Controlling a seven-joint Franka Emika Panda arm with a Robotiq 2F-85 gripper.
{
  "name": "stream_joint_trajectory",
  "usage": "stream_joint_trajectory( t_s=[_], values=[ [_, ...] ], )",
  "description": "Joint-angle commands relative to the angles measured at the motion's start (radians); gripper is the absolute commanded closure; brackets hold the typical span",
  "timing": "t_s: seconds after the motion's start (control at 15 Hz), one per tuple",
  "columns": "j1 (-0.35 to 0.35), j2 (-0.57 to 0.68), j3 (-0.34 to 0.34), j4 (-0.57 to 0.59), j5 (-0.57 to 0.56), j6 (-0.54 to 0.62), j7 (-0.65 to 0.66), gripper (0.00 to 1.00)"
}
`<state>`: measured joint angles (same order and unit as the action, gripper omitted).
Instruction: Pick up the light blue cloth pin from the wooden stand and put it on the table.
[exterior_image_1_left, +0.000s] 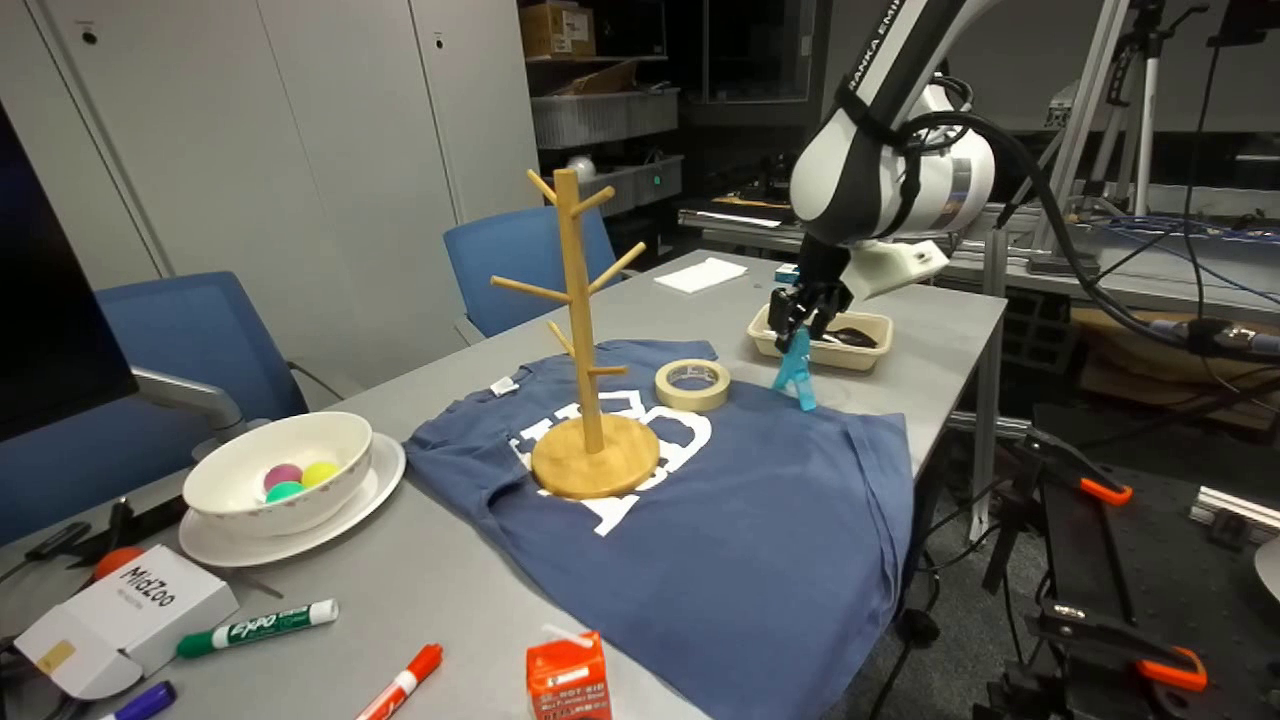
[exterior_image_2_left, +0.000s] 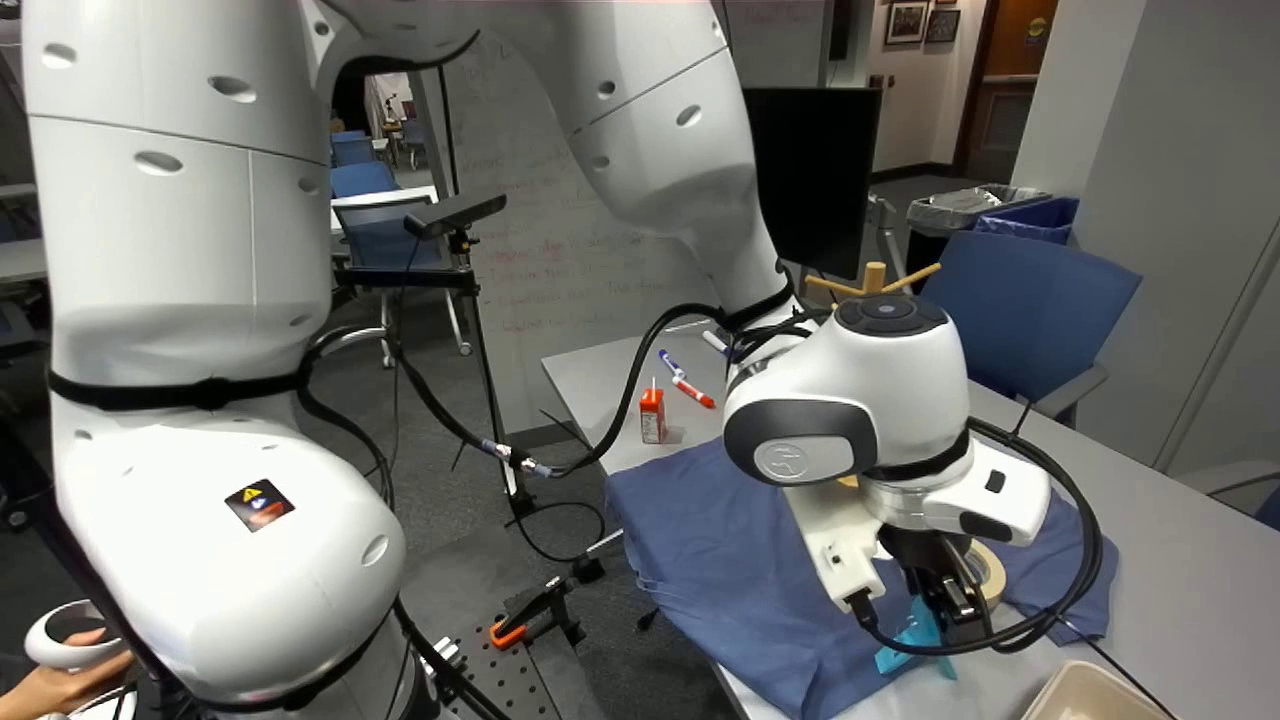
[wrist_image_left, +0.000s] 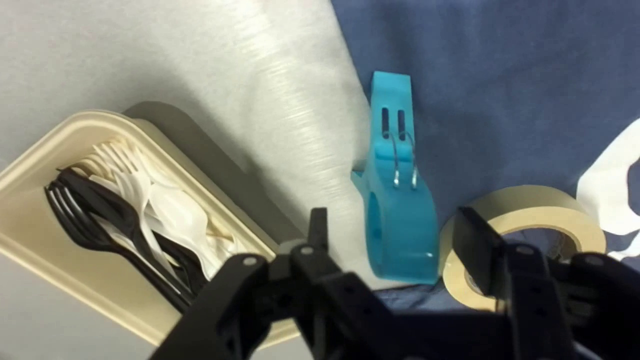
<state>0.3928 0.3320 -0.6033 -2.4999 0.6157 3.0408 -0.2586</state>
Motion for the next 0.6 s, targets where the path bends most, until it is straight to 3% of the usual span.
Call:
stream_joint_trajectory(
  t_s=[0.0,0.53],
  values=[
    [0.073,0.004,-0.066,0.020,-0.043,-0.015,0.053,0.03],
    [0.329,-0.003,-0.279,0.062,-0.188,-0.045,0.145,0.00]
  ],
)
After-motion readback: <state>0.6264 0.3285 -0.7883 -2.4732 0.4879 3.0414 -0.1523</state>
